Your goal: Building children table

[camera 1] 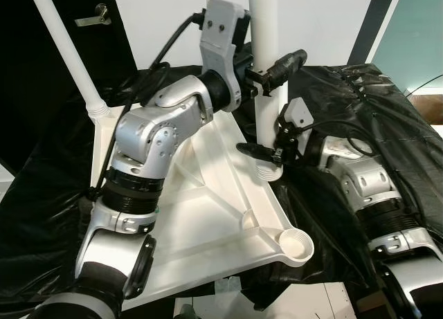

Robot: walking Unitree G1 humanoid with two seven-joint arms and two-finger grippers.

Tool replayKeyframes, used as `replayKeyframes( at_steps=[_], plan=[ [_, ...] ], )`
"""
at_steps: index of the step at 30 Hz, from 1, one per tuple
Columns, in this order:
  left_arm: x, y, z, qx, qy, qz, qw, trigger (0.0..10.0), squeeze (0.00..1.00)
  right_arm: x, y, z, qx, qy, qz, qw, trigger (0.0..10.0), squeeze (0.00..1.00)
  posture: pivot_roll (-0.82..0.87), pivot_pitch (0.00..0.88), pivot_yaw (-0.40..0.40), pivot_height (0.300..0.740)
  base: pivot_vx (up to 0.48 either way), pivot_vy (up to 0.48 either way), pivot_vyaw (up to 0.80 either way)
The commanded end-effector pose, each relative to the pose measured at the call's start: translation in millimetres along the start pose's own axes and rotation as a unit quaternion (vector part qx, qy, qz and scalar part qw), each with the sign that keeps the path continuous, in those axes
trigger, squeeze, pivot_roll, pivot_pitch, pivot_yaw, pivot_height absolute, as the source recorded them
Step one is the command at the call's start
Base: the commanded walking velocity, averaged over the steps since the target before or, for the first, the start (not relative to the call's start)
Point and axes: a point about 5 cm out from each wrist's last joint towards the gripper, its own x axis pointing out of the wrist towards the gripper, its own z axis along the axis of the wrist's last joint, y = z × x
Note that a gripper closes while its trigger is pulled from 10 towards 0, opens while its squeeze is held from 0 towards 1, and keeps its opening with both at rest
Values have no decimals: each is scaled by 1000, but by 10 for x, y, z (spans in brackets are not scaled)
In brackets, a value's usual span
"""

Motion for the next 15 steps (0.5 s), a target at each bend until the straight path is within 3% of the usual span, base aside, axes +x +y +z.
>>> replayKeyframes(
  at_steps=[1,5,6,7,15],
  plan=[
    [-20,-112,-12,0,6,-105,995,10000,0,7,31,10,1,-2,19,1000,10000,0,80,4,24,740,0,0,0],
    [-26,-99,-13,1,8,-107,994,10000,0,-7,45,7,2,0,33,999,10000,0,79,3,25,740,0,0,0],
    [-26,-98,-10,0,7,-108,994,6314,0,-9,51,6,2,1,37,999,10000,0,79,3,26,740,0,0,0],
    [-25,-97,-7,-1,6,-109,994,0,0,-10,56,6,2,1,39,999,10000,0,79,2,27,740,0,0,0],
    [-32,-105,-4,-4,4,-112,994,0,0,-21,53,8,1,-1,38,999,10000,0,78,0,30,740,0,0,0]
  ],
)
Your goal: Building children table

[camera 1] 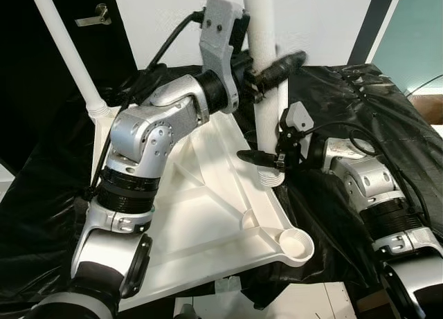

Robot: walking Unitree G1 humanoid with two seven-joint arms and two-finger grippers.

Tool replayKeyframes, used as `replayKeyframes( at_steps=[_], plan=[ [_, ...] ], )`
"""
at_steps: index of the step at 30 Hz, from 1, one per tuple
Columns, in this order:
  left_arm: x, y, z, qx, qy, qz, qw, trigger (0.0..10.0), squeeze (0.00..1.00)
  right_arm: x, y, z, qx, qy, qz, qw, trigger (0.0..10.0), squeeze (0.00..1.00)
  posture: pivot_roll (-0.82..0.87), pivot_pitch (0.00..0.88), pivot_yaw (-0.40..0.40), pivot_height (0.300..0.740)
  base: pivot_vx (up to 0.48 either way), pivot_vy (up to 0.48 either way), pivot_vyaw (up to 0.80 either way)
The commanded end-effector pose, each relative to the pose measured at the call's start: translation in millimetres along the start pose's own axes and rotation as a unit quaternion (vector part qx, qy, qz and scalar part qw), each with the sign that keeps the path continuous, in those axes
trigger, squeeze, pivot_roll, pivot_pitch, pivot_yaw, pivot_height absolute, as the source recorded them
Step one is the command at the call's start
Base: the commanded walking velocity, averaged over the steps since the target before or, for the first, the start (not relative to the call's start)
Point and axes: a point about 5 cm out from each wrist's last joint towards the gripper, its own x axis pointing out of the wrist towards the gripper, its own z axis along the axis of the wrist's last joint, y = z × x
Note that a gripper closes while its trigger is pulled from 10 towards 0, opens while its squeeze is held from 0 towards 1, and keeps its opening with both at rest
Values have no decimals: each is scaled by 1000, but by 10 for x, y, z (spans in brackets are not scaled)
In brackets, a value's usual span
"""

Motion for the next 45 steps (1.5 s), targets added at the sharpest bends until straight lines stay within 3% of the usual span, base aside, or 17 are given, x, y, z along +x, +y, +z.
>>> replayKeyframes(
  at_steps=[1,6,7,8,9,11,12,15,17,18,20,23,30,33,43,44,45],
  plan=[
    [7,-55,-17,-3,4,-27,1000,0,0,-21,-19,15,0,-3,-6,1000,10000,0,79,0,30,740,0,0,0],
    [17,-47,-26,0,8,-17,1000,0,0,-21,-35,15,1,-3,-15,1000,10000,0,80,0,27,740,0,0,0],
    [42,-30,-39,4,16,-1,1000,9294,0,-13,-62,22,0,-6,-33,999,10000,0,80,0,27,740,0,0,0],
    [42,-30,-39,4,16,-1,1000,9294,0,-13,-62,22,0,-6,-33,999,10000,0,80,0,27,740,0,0,0],
    [72,-4,-55,7,22,23,999,10000,0,-3,-98,15,5,-2,-55,998,10000,212,83,0,25,740,0,0,0],
    [72,-4,-55,7,22,23,999,10000,0,-3,-98,15,5,-2,-55,998,10000,212,83,0,25,740,0,0,0],
    [106,37,-75,8,29,50,998,10000,0,13,-147,12,12,-1,-87,996,10000,1000,84,0,24,740,0,0,0],
    [142,87,-96,6,33,80,996,10000,0,40,-180,14,18,0,-113,993,10000,1000,84,0,24,740,0,0,0],
    [208,187,-130,-10,36,139,990,10000,0,131,-201,16,26,3,-163,986,10000,1000,88,0,22,740,0,0,0],
    [238,234,-141,-17,36,166,985,10000,0,180,-193,14,28,4,-182,983,10000,0,90,0,21,740,0,0,0],
    [238,234,-141,-17,36,166,985,10000,0,180,-193,14,28,4,-182,983,10000,0,90,0,21,740,0,0,0],
    [288,347,-146,-40,32,231,972,10000,0,307,-155,1,31,8,-230,973,10000,0,91,0,21,740,0,0,0],
    [294,422,-118,-48,19,299,953,10000,0,441,-85,-2,27,10,-281,959,10000,0,89,0,22,740,0,0,0],
    [326,419,-57,-44,3,330,943,10000,0,533,-44,-20,19,18,-320,947,10000,0,92,0,17,740,0,0,0],
    [438,296,9,-39,-11,361,932,10000,0,706,-27,-13,5,31,-381,924,10000,0,102,0,7,740,0,0,0],
    [458,274,14,-39,-12,361,931,10000,0,720,-28,-13,4,33,-385,922,3843,0,105,0,3,740,0,0,0],
    [458,274,14,-39,-12,361,931,10000,0,720,-28,-13,4,33,-385,922,3843,0,105,0,3,740,0,0,0]
  ],
)
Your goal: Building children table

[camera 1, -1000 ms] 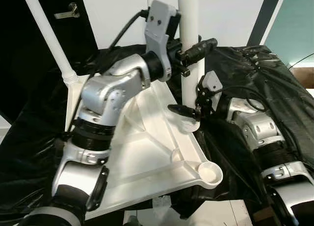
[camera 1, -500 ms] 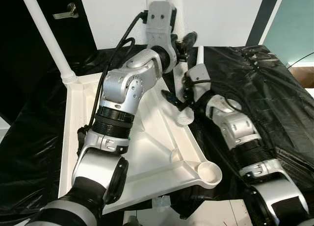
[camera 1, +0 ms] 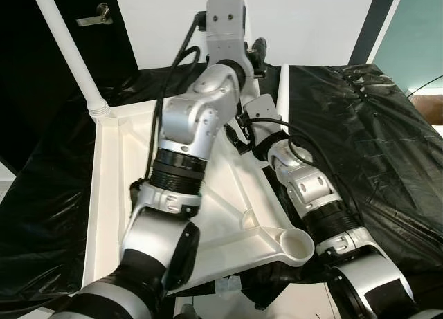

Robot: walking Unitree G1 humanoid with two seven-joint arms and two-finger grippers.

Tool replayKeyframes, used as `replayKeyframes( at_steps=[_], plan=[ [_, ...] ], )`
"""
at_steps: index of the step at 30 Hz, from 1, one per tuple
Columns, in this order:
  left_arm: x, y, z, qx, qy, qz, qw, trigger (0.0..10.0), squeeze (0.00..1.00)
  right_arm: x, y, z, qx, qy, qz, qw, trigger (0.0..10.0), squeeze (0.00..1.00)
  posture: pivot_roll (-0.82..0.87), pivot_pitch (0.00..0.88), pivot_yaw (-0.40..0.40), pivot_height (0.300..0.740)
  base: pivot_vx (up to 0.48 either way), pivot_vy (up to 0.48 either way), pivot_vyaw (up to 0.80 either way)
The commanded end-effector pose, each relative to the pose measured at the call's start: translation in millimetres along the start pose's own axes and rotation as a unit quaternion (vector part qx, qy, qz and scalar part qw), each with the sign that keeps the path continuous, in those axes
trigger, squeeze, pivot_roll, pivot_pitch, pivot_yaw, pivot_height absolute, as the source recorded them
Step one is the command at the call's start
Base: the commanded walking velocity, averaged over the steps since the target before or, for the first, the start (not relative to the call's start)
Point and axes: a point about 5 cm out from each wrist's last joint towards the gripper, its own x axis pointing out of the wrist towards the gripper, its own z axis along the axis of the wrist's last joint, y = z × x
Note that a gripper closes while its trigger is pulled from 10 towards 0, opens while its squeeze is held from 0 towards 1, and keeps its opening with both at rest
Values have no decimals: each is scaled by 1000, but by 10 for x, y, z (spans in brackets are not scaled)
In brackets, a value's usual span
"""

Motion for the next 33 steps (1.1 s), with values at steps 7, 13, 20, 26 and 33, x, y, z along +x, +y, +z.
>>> replayKeyframes(
  at_steps=[7,13,20,26,33],
  plan=[
    [-5,-182,114,5,-25,-15,1000,10000,0,35,4,31,-6,-3,-20,1000,0,0,108,0,0,740,0,0,0],
    [-3,-198,117,13,-29,-20,999,10000,0,33,-22,25,-7,-5,-29,1000,0,0,100,0,5,740,0,0,0],
    [-25,-234,118,7,-41,-73,996,10000,1000,19,-151,31,10,-7,-16,1000,10000,0,90,0,12,740,0,0,0],
    [-89,-199,167,24,-47,-136,989,10000,0,-28,-309,45,28,-19,41,999,10000,0,83,1,18,740,0,0,0],
    [-189,-142,206,44,-42,-202,977,10000,0,-96,-427,92,33,-33,110,993,10000,0,81,3,19,740,0,0,0]
  ],
)
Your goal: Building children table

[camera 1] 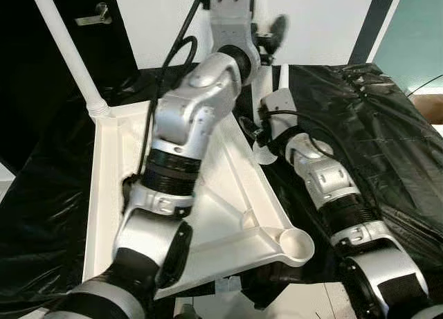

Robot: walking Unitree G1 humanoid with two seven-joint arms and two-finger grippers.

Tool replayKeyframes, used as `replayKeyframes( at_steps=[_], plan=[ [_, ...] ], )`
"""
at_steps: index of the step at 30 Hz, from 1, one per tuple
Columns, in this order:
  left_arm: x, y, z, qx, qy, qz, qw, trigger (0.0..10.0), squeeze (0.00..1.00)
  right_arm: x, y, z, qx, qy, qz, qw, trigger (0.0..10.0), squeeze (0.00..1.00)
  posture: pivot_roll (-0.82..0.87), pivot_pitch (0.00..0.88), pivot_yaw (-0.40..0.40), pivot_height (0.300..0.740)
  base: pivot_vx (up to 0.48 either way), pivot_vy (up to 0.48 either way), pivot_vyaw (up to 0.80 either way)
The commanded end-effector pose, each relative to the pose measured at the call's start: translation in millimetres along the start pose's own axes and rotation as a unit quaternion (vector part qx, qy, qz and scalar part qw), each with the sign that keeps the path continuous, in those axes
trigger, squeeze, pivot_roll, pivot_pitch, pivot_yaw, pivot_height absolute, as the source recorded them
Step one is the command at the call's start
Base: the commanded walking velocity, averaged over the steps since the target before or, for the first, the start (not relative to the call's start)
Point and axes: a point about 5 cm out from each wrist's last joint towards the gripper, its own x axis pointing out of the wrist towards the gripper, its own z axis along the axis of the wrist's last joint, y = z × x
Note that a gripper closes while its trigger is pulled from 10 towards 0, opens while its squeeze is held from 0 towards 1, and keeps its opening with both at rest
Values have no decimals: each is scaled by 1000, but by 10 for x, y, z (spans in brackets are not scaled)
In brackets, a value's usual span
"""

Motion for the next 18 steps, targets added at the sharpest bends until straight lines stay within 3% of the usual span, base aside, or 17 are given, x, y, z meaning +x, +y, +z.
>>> replayKeyframes(
  at_steps=[1,6,9,12,13,18],
  plan=[
    [-30,-89,-16,3,9,-61,998,10000,0,-3,1,103,8,-23,31,999,10000,0,81,3,19,740,0,0,0],
    [-130,-104,-21,12,22,-117,993,10000,0,-84,-28,131,-25,-30,100,994,10000,0,77,6,21,740,0,0,0],
    [-173,-109,-73,35,42,-139,989,10000,0,-143,30,156,-37,-36,169,984,10000,0,76,6,23,740,0,0,0],
    [-188,-111,-87,38,48,-152,987,10000,0,-165,51,165,-40,-37,191,980,10000,0,76,6,23,740,0,0,0],
    [-237,-141,-96,29,52,-192,980,10000,0,-206,77,175,-47,-39,229,971,10000,0,75,6,24,740,0,0,0],
    [-307,-163,-115,32,55,-225,972,10000,0,-257,100,187,-47,-40,268,961,10000,0,76,5,27,740,0,0,0]
  ],
)
